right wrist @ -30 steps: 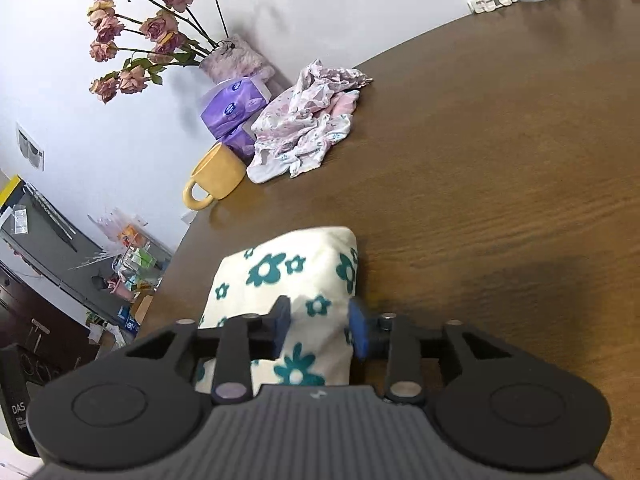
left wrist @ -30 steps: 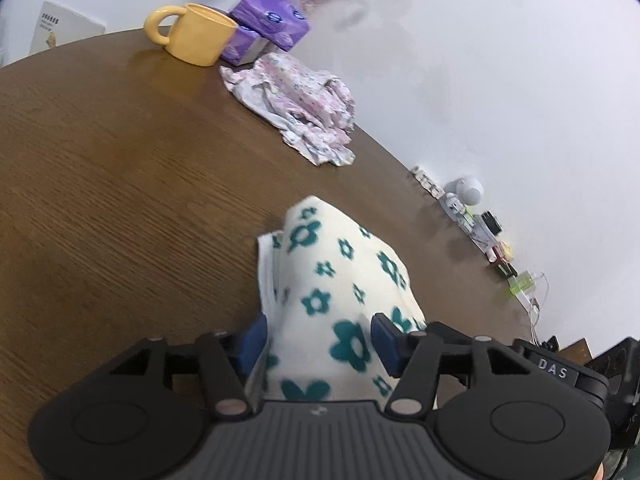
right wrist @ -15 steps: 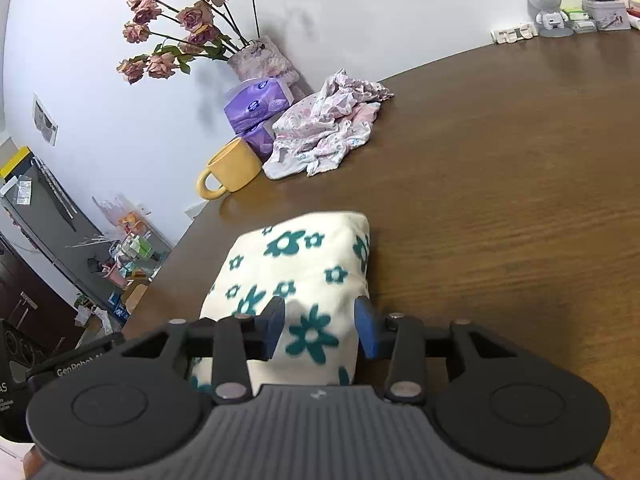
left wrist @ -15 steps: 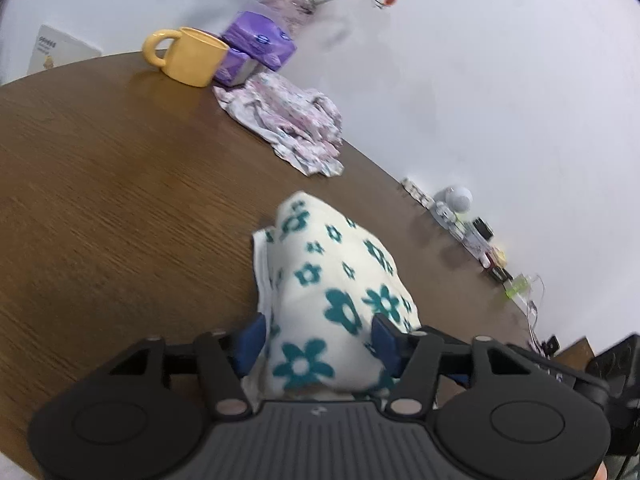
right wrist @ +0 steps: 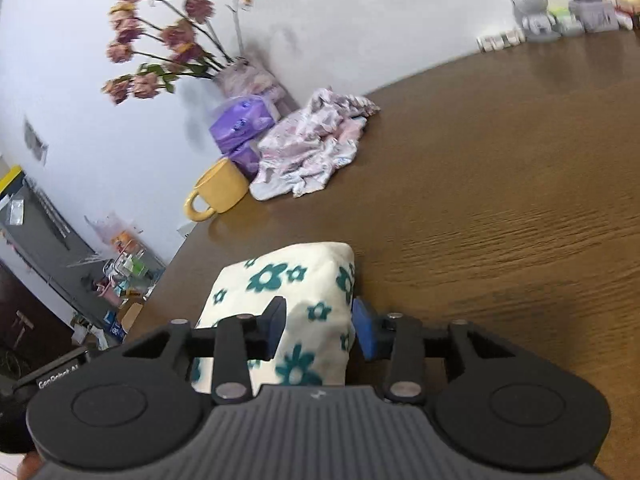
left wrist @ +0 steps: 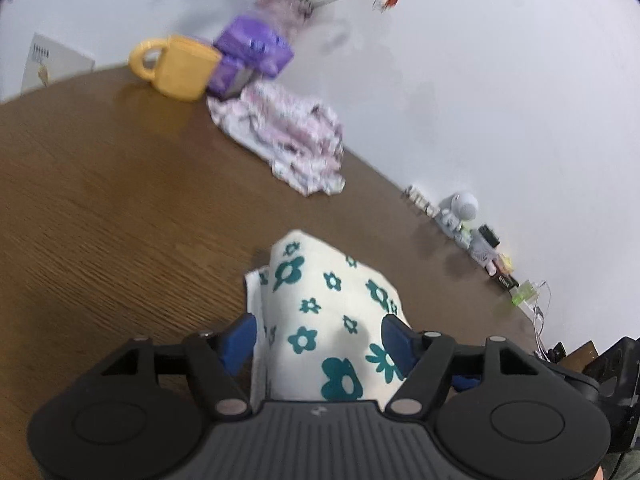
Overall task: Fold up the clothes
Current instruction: 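Press the folded bundle with both grippers to square it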
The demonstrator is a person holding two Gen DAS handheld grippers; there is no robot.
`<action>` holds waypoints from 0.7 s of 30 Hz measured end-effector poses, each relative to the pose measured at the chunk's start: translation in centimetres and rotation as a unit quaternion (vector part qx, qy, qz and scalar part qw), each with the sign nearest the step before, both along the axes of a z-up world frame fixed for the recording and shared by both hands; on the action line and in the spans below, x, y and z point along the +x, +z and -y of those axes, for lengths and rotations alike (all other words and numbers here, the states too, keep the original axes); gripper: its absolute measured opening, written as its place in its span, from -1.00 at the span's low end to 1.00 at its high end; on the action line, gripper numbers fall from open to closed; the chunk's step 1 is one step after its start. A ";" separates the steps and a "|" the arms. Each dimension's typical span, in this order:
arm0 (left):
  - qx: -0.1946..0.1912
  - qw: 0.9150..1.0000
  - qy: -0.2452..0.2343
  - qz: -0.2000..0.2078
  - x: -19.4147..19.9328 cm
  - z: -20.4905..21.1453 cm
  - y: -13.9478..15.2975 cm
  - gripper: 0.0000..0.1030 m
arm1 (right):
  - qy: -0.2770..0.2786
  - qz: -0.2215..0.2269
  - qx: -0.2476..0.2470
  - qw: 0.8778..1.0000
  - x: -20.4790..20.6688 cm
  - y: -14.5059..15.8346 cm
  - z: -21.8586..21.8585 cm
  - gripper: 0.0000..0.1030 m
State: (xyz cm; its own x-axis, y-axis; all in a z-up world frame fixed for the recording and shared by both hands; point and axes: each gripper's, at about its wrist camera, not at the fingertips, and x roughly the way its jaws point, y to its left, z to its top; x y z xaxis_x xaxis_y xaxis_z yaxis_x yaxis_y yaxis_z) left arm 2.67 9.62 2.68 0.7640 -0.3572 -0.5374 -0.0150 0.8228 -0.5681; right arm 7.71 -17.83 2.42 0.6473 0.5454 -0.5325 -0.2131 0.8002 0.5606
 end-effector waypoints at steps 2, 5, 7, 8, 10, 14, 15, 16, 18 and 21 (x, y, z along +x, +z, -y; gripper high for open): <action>-0.006 1.000 -0.020 -0.014 0.7 0.5 -0.7 0.18 | 0.002 -0.006 0.004 1.000 0.2 -0.3 -0.3 -0.28; -0.011 1.000 -0.027 -0.008 0.6 0.9 -1.1 0.14 | 0.006 -0.015 0.010 1.000 0.6 -0.8 -0.9 -0.48; -0.021 0.999 -0.027 -0.008 0.5 0.7 -1.3 0.10 | 0.009 -0.010 0.005 1.000 0.4 -1.0 -1.3 -0.61; -0.025 0.999 -0.026 -0.007 0.5 0.7 -1.5 0.08 | 0.010 -0.004 0.001 1.000 0.3 -1.0 -1.4 -0.64; -0.028 0.999 -0.024 -0.006 0.4 0.6 -1.5 0.08 | 0.013 0.000 0.000 1.000 0.3 -1.0 -1.5 -0.70; -0.052 0.999 -0.001 -0.011 0.7 -0.6 -1.3 0.24 | 0.011 -0.005 0.003 1.000 0.5 -1.0 -1.3 -0.57; -0.061 0.998 0.009 -0.011 0.8 -1.1 -1.2 0.26 | 0.009 -0.009 0.007 1.000 0.7 -1.0 -1.1 -0.43; -0.065 0.998 0.020 -0.010 1.0 -1.5 -1.2 0.27 | 0.006 -0.014 0.012 1.000 0.9 -1.0 -0.8 -0.41; -0.062 0.998 0.030 -0.006 1.5 -1.9 -1.0 0.22 | -0.008 -0.018 0.024 1.000 1.4 -1.0 -0.3 -0.34; -0.054 0.998 0.013 -0.007 2.0 -1.6 -1.2 -0.42 | -0.018 -0.030 0.038 0.999 2.3 -1.4 0.1 -0.34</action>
State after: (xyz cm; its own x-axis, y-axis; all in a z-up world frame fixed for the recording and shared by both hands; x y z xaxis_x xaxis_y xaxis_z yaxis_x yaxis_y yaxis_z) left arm 4.67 11.17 1.53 0.7665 -0.3940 -0.5071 -0.0443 0.7554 -0.6538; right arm 10.05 -17.92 1.04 0.6356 0.5629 -0.5284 -0.1496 0.7613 0.6309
